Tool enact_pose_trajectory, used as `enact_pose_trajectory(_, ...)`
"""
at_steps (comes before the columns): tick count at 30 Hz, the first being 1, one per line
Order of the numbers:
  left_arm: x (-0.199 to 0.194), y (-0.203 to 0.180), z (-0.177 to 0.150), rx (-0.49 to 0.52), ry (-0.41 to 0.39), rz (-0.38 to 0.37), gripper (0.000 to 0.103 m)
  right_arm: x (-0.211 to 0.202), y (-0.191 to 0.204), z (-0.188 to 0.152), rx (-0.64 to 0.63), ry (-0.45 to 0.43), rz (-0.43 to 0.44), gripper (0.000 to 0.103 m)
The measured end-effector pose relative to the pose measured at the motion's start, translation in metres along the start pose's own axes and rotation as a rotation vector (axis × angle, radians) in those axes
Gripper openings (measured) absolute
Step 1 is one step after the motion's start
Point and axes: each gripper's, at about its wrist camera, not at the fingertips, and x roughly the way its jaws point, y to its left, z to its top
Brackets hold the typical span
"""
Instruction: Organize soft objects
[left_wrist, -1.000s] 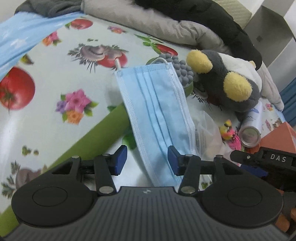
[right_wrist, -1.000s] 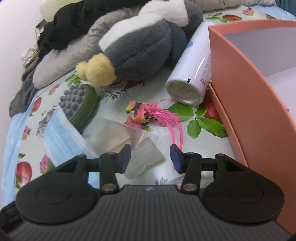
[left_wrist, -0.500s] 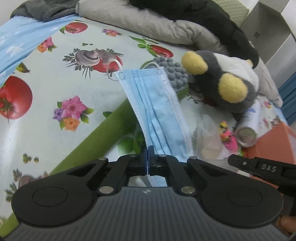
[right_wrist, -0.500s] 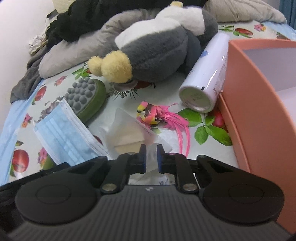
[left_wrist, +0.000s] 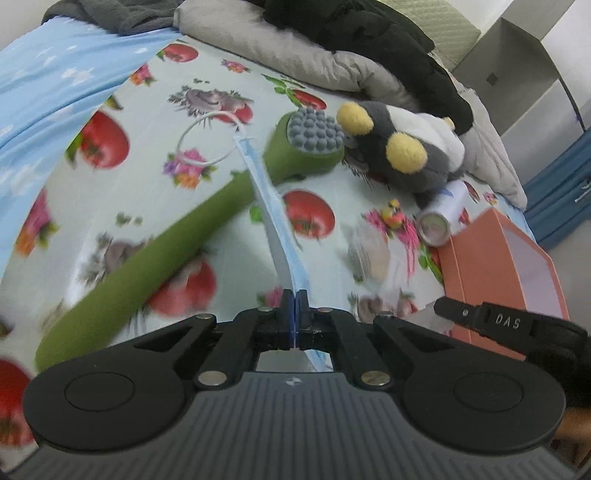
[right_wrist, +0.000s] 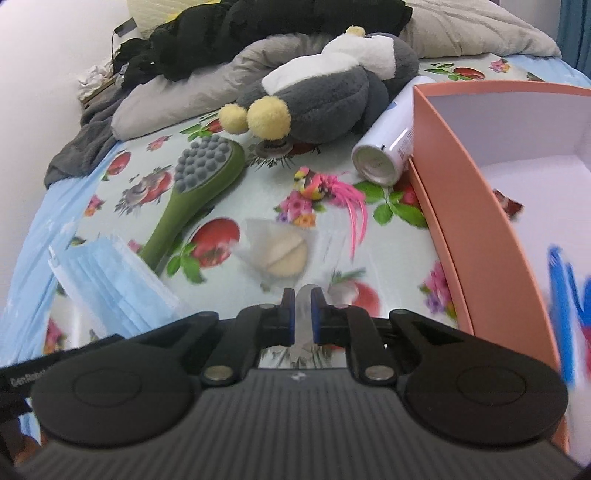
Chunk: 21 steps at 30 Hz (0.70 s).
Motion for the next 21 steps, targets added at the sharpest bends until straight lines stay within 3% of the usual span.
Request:
enact_pose_trajectory(8,-0.039,0.008,-0.056,0.017,0.066,-0.046,0.001,-0.039,0.0,-0.045,0.013,0.028,0.028,0.012)
enact_pose_trajectory(13,-0.033,0.019,-0.086,0.047,0.149,-0.078,0.001,-0.041,-0.005,-0.079,0.01,0.065,0.025,0.012)
enact_pose_trajectory(19,-0.025,0.021,-0.108,0.178,0.177,0.028,0.002,-0.038,-0.02,-0.103,0.047,0.094,0.009,0.014)
enact_pose_trajectory(20,-0.025,0.022,-0.109,0.182,0.183,0.042,0.006,-0.039,-0.022,-0.105,0.054,0.096,0.01,0.015)
enact_pose_trajectory(21,-0.025,0.023,-0.109,0.185,0.188,0.053,0.019,-0.04,-0.025,-0.107,0.059,0.098,0.009,0.015)
